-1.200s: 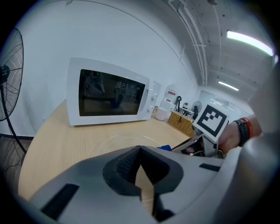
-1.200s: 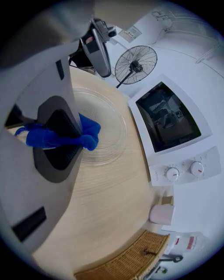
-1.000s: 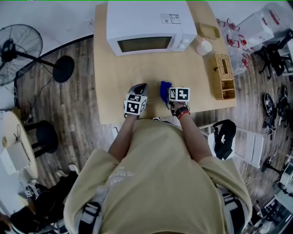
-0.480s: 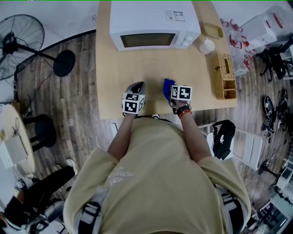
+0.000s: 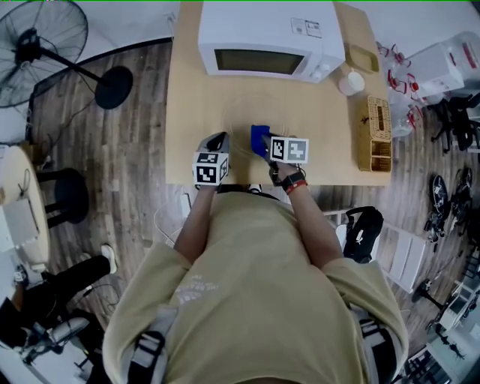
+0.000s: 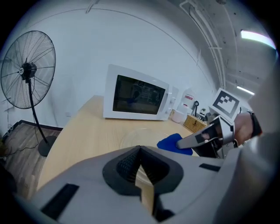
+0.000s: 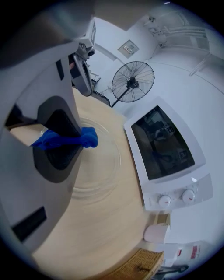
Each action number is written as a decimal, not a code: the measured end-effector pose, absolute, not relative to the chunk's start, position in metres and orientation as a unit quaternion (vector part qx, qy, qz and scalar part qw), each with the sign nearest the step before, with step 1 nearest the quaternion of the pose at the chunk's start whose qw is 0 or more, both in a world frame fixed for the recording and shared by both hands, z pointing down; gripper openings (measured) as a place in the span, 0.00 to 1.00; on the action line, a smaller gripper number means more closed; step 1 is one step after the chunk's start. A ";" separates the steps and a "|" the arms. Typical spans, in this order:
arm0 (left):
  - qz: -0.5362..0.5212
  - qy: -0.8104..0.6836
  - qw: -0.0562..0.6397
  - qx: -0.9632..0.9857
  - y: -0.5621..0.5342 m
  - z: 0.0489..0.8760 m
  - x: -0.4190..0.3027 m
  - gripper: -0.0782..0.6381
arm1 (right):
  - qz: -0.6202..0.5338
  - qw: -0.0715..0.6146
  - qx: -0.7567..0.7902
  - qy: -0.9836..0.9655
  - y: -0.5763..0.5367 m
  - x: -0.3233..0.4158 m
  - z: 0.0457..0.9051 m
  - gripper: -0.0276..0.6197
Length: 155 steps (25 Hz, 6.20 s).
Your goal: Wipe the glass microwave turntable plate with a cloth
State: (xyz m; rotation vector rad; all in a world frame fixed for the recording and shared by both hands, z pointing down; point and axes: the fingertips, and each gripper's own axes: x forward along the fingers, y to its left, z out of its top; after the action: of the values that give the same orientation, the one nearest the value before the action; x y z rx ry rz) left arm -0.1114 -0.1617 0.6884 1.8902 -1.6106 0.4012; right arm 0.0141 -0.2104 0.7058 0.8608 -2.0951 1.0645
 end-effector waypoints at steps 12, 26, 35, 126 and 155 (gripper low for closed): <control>0.143 -0.660 0.317 0.666 -0.115 0.688 -0.158 0.13 | 0.387 0.354 0.217 -0.823 -0.158 -0.072 0.720 0.15; 0.153 -0.657 0.318 0.666 -0.099 0.688 -0.162 0.13 | 0.337 0.416 0.204 -0.819 -0.149 -0.084 0.750 0.15; 0.157 -0.639 0.310 0.687 -0.115 0.685 -0.147 0.13 | 0.345 0.413 0.209 -0.817 -0.151 -0.077 0.750 0.15; 0.134 -0.567 0.235 0.778 -0.247 0.596 -0.071 0.13 | 0.326 0.302 0.325 -0.835 -0.287 0.086 0.632 0.15; -0.002 -0.639 0.018 0.769 -0.320 0.360 -0.132 0.13 | 0.026 0.034 0.451 -0.892 -0.361 0.014 0.354 0.15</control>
State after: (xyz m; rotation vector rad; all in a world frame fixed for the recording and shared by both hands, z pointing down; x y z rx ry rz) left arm -0.1316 -0.3205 0.3602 2.3878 -1.9851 -0.0072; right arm 0.0136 -0.3612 0.3536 1.3870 -2.7417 0.0801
